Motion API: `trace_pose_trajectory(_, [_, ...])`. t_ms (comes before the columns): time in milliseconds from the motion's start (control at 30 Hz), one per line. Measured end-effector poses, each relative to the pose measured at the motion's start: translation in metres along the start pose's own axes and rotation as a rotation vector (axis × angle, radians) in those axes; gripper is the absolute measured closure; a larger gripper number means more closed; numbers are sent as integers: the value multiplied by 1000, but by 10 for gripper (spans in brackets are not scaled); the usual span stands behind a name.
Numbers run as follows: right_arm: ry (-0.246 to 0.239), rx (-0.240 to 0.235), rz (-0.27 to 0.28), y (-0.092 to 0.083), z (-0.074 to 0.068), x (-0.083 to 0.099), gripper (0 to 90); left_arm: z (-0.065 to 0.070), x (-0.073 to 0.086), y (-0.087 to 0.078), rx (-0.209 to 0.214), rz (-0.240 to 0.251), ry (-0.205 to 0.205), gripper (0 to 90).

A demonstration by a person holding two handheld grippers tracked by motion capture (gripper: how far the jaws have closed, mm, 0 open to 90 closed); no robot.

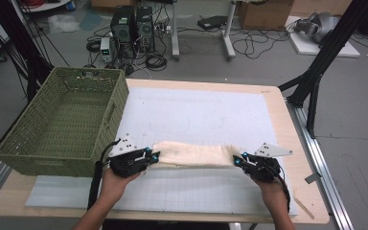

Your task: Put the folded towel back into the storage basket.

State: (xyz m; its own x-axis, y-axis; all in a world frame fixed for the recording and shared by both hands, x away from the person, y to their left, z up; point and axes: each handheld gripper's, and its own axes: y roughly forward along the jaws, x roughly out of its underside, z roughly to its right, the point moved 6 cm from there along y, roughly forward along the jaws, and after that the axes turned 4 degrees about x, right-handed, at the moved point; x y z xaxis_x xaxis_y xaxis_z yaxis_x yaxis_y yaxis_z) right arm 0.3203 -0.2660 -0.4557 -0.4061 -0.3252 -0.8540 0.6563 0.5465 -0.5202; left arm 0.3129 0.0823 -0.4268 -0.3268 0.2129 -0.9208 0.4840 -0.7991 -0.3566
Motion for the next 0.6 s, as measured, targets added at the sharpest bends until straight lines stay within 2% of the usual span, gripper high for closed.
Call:
trace_pose_trajectory(167, [1,-10,27,3,0,-9,799,2,-4,-10,-5,23,2,796])
trace_pose_trajectory(300, [-14,-24,55,3,-4,-17,801,1,-9,-19,-18,46,-7,796])
trace_pose_trajectory(600, [-47,-37,126,5,-10,-40,801,-2,-15,-38,-52,84,2,796])
